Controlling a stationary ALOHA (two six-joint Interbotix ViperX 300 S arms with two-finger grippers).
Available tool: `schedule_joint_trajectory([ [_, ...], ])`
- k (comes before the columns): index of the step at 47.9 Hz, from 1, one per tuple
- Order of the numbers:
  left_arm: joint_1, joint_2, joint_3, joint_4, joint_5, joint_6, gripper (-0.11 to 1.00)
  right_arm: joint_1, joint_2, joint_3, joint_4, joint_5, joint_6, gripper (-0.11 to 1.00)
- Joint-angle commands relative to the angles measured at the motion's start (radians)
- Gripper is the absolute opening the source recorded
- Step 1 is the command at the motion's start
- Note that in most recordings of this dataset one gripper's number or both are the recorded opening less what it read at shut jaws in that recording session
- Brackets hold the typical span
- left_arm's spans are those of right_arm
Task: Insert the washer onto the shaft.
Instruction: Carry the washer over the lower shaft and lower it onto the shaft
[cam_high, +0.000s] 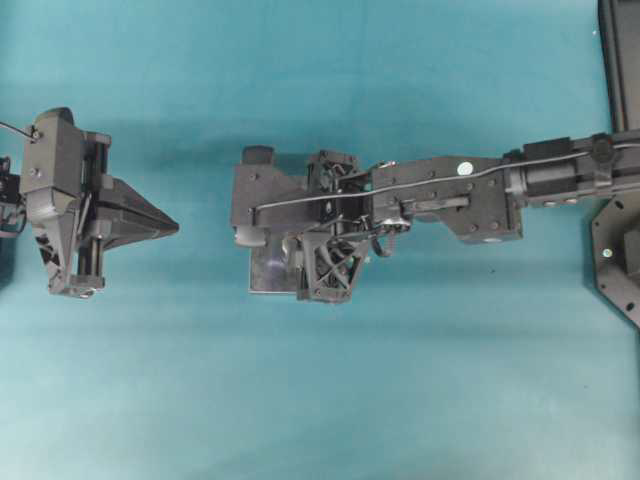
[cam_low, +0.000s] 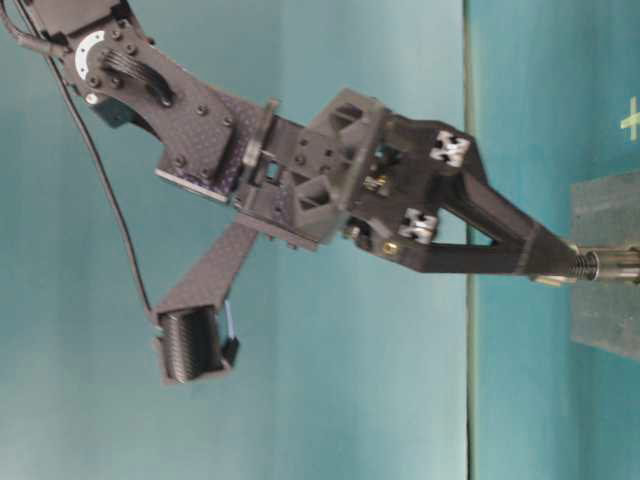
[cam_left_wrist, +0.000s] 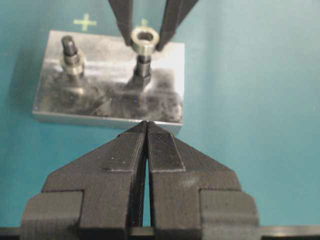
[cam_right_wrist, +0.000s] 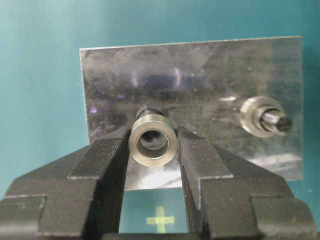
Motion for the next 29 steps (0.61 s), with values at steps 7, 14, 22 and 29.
schedule_joint_trajectory([
  [7,-0.002,-0.017,-0.005,0.002,-0.008,0.0,0.0,-0.005,-0.006,-0.028,0.0,0.008,-0.009,0.34],
  [14,-0.002,-0.023,-0.005,0.003,-0.008,0.0,0.0,-0.005,0.002,-0.029,0.0,0.021,-0.009,0.34],
  [22,-0.002,-0.023,0.002,0.003,-0.008,0.0,0.0,-0.006,0.003,-0.04,0.0,0.043,-0.011,0.34],
  [29,-0.002,-0.026,0.003,0.003,-0.008,0.0,0.0,-0.006,0.009,-0.04,0.0,0.048,-0.018,0.34],
])
